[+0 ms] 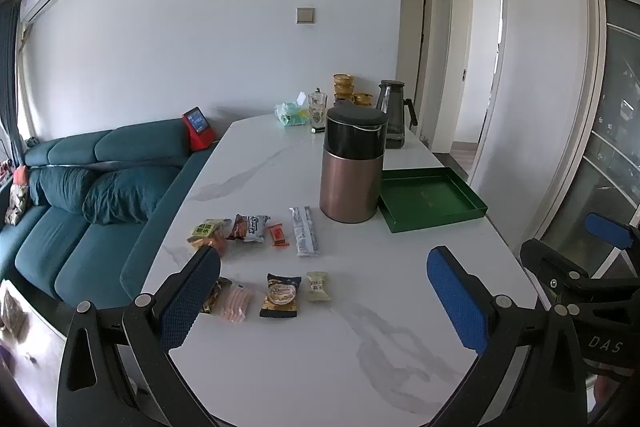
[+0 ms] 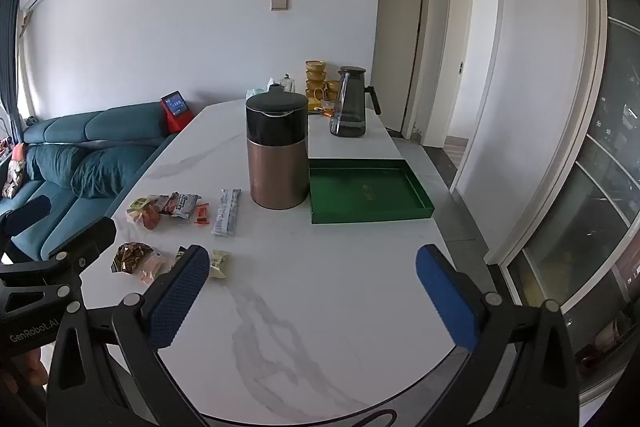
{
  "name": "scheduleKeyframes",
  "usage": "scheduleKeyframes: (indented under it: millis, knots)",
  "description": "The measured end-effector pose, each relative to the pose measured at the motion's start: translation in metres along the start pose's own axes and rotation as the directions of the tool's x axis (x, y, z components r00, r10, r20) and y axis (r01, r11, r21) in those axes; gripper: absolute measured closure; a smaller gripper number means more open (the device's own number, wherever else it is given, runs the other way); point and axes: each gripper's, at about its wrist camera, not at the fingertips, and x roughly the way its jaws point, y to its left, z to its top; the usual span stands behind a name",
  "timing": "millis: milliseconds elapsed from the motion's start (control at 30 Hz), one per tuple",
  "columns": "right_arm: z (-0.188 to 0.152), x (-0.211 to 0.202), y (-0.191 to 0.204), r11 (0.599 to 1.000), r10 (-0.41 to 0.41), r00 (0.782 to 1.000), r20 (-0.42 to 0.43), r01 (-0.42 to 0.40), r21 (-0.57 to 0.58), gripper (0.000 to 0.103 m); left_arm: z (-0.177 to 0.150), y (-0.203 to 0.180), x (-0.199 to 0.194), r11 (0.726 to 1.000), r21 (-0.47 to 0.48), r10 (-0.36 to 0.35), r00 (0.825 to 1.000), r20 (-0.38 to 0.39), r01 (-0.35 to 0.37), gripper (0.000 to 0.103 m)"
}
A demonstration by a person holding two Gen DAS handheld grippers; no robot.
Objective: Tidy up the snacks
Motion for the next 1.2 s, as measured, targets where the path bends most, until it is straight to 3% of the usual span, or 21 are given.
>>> scheduleKeyframes:
  millis: [1200]
  knots:
    - [-0.0036,0.0019,0.0005,1.000,0.005,1.000,-0.013,-0.005,0.003,0.000,-0.0056,0.0054,-0.0019,1.000,0.003,0.008,1.000,-0.012,-0.008,0.001]
